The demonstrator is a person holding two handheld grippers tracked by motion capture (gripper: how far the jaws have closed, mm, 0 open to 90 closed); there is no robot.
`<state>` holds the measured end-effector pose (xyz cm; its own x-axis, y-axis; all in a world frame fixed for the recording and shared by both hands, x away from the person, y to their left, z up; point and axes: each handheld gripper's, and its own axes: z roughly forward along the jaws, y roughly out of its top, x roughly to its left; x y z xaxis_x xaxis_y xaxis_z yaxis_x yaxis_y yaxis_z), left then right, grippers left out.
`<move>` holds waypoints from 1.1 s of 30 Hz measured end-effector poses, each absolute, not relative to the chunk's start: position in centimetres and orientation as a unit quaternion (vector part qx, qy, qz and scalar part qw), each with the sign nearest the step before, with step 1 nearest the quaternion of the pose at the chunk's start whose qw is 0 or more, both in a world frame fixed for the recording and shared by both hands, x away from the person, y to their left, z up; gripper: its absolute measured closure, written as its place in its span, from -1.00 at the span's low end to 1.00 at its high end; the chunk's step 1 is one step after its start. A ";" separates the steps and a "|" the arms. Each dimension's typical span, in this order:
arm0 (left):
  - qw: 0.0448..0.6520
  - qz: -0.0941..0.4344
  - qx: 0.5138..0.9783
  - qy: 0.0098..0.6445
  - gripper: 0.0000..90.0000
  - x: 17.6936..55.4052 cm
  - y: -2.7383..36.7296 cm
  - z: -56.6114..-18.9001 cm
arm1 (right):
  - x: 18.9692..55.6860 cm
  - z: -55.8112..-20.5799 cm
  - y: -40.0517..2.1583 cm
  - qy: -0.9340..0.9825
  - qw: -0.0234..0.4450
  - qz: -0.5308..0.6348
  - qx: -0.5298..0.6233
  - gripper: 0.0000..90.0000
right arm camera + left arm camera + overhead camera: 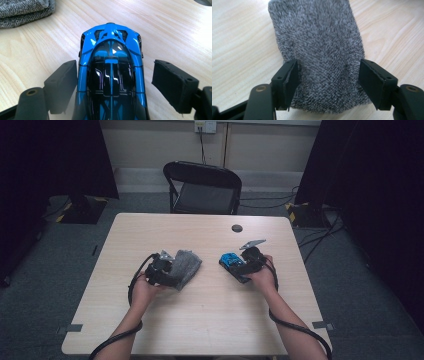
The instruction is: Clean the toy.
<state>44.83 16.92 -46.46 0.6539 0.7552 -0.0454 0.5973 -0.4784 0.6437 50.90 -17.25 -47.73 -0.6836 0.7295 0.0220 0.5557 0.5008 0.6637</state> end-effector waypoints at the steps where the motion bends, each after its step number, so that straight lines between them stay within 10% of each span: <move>1: 0.319 0.125 0.852 0.396 -0.36 44.8 17.0 -46.4 | 50.8 -47.7 -17.3 0.856 0.133 0.332 0.374 -0.57; 33: 0.334 0.140 0.849 0.385 -0.68 43.8 17.1 -44.4 | 49.1 -45.8 -16.9 0.858 0.140 0.349 0.349 -0.68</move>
